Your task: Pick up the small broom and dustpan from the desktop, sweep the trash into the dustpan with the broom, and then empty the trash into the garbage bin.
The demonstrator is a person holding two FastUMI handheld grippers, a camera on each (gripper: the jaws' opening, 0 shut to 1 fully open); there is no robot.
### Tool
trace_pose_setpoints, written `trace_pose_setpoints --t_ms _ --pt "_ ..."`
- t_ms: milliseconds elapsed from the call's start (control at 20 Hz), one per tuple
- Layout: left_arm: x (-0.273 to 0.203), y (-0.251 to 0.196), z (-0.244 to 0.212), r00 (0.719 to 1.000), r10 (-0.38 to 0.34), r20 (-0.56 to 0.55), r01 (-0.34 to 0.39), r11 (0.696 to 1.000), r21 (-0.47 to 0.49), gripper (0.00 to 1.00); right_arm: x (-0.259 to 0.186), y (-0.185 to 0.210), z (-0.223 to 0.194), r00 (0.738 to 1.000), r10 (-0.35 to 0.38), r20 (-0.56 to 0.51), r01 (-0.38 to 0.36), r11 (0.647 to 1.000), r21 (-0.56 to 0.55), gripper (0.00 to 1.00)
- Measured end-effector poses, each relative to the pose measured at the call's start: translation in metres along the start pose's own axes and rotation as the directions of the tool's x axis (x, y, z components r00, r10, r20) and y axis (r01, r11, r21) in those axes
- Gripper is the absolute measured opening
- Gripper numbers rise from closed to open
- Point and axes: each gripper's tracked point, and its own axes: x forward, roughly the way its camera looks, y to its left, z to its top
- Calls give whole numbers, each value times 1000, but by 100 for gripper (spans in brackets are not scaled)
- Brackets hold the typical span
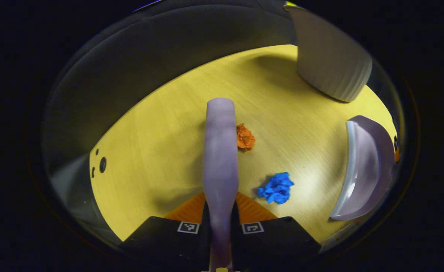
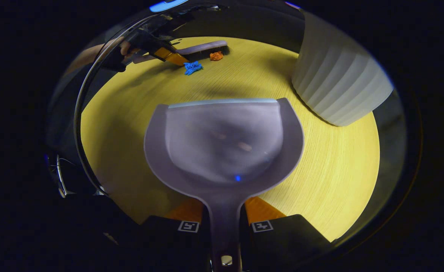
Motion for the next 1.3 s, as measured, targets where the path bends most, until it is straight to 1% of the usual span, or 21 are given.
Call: trace_pose_setpoints --t_ms 50,100,150,250,300,500,550,600,650,700,750,800,850,950,1000,1050,1100,1150,1200,1250,1300 --pt "-3 -9 1 1000 -24 -6 24 999 29 24 1 0 -1 1000 1 -1 -1 1000 -3 35" --pt "-5 -21 -2 998 -55 -16 56 997 58 27 0 0 -2 1000 2 -1 -2 1000 -5 35" --pt "-5 -38 -5 994 -101 -30 103 992 73 27 1 1 -1 1000 2 1 -2 1000 -10 35" --pt "-13 -64 -9 987 -157 -39 159 985 68 27 0 0 0 1000 5 2 -5 1000 -20 35" --pt "-17 -87 -12 974 -220 -48 223 972 71 27 2 -1 -1 1000 8 2 -8 1000 -28 35" --pt "-34 -145 -20 933 -346 -101 358 921 155 27 4 -2 -2 1000 5 12 -4 999 -45 35" --pt "-36 -152 -21 926 -360 -111 375 912 165 30 3 -2 -2 1000 8 14 -8 999 -37 35" --pt "-40 -162 -21 919 -376 -116 391 907 159 26 6 -3 -3 1000 0 18 1 1000 -30 35" --pt "-46 -175 -25 904 -408 -126 424 895 141 24 7 -4 -2 1000 -13 27 14 999 -33 35" --pt "-55 -186 -28 889 -438 -130 453 882 131 27 4 -3 -2 999 -25 30 26 999 -31 35" --pt "-63 -191 -29 885 -448 -128 463 875 141 29 5 -5 -1 999 -37 40 38 999 -35 35" --pt "-64 -190 -28 898 -425 -114 439 887 146 30 6 -7 0 998 -42 42 43 998 -40 35" --pt "-65 -187 -27 908 -406 -100 417 899 135 27 5 -7 -1 998 -45 44 46 998 -38 35" --pt "-68 -182 -24 927 -371 -51 375 923 91 27 4 -7 -1 998 -45 44 47 999 -26 35" --pt "-73 -175 -21 940 -342 -14 342 938 57 27 5 -6 -1 998 -46 48 47 999 -24 35" --pt "-76 -167 -24 952 -303 35 304 953 -11 27 3 -5 -1 998 -41 55 42 999 -20 35" --pt "-80 -156 -26 961 -270 63 274 960 -59 27 4 -3 -1 998 -34 59 35 999 -10 35" --pt "-84 -147 -31 967 -237 96 247 961 -120 24 4 -3 0 998 -31 60 30 1000 4 35" --pt "-86 -141 -36 969 -217 114 235 957 -172 27 2 -2 0 997 -32 64 30 999 17 35" --pt "-85 -136 -47 971 -199 130 224 948 -225 27 0 -2 1 997 -33 69 32 999 25 35" --pt "-81 -128 -64 974 -174 148 212 930 -301 27 -3 -2 2 997 -37 75 34 999 35 35"
